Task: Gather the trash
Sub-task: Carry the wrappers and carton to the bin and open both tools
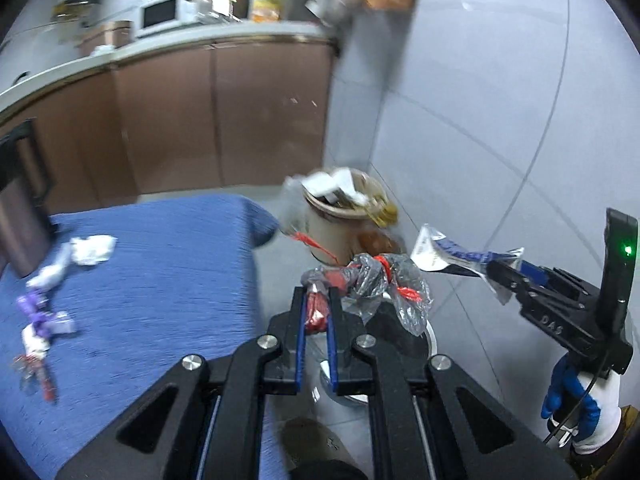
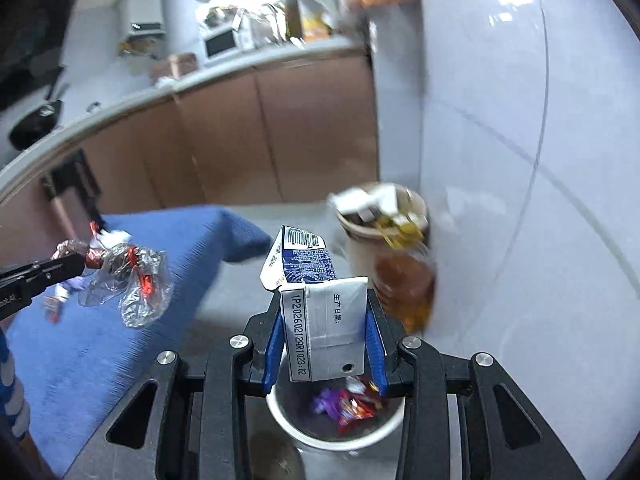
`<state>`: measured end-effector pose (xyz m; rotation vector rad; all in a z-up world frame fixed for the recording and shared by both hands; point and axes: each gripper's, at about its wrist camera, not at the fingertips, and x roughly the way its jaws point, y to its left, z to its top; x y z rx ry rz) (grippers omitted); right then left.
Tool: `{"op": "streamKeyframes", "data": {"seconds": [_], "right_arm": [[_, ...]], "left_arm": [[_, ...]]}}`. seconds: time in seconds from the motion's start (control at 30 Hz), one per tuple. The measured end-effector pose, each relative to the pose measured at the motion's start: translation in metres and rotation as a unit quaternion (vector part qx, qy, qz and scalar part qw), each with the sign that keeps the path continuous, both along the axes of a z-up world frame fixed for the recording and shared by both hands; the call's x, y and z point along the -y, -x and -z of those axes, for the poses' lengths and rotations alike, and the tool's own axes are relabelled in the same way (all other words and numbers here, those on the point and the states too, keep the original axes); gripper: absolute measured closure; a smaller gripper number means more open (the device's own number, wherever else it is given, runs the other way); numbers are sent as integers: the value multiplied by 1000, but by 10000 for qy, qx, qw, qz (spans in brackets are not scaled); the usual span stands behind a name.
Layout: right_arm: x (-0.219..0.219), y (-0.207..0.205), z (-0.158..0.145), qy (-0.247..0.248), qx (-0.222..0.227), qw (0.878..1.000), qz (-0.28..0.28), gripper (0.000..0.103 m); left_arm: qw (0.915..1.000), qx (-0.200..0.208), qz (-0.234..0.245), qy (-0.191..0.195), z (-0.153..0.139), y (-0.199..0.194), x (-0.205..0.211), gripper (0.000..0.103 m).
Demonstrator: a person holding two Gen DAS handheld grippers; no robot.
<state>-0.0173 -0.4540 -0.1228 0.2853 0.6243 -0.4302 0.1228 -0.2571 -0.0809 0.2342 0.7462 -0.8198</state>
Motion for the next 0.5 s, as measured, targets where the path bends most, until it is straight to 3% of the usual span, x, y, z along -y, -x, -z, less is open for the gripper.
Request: {"op": "streamKeyframes", "data": {"seconds": [0.13, 0.4, 0.5], "right_arm": [[21, -10, 39, -209, -338, 9991, 151, 67], [50, -35, 103, -629, -787, 9946, 254, 67], [55, -42, 121, -738, -941, 9924, 292, 65]], "left_arm": [[9991, -171, 180, -344, 32, -4, 45, 94], [9930, -998, 413, -478, 89, -24, 103, 93], [9886, -1360, 457, -453, 106, -31, 113, 75]]}}
